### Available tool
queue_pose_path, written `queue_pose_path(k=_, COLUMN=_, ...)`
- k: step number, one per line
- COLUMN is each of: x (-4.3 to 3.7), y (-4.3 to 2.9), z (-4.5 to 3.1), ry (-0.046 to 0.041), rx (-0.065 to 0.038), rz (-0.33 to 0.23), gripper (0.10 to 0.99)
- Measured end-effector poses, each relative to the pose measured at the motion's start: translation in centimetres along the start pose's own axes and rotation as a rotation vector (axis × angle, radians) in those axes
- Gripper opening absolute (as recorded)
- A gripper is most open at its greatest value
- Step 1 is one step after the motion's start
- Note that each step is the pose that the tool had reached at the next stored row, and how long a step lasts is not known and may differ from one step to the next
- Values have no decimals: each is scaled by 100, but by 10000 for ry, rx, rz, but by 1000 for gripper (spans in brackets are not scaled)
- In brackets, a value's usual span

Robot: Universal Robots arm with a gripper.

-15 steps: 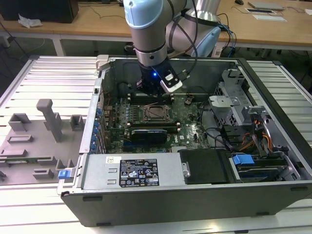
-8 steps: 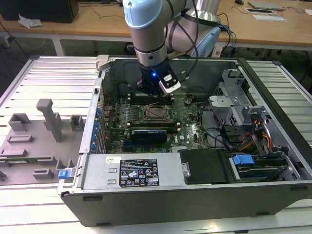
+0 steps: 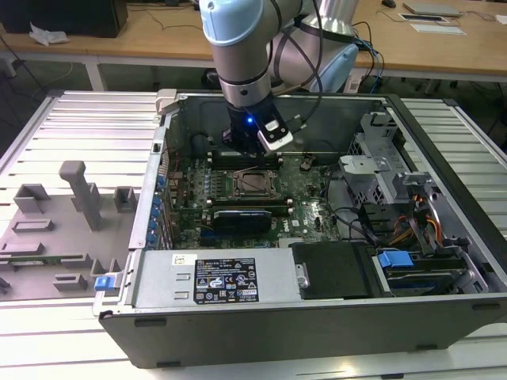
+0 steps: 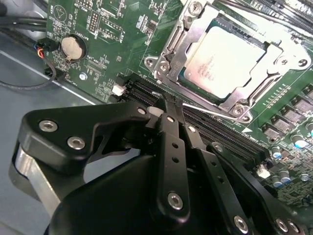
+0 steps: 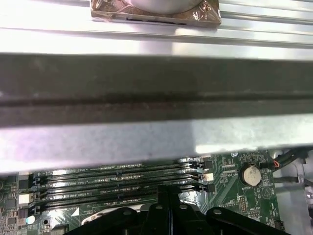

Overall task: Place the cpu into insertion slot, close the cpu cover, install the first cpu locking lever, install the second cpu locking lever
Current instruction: 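Install the first cpu locking lever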

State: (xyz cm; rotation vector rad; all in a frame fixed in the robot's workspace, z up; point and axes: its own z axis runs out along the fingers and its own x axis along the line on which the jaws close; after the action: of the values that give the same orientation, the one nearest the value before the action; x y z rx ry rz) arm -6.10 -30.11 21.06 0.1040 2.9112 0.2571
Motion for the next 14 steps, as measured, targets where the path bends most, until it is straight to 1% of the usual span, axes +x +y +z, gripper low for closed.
queue_pose_path(k=4, x=5, y=20, z=5, ry=-49, rx=54, rz=256, gripper=106)
queue_pose_path(k=9, x=27, y=26, z=12, ry=-116, rx=132, rz=614, gripper=106)
queue_pose_path(k=14, x=37, y=19, z=53, ry=-168, rx=192, rz=891, gripper=106)
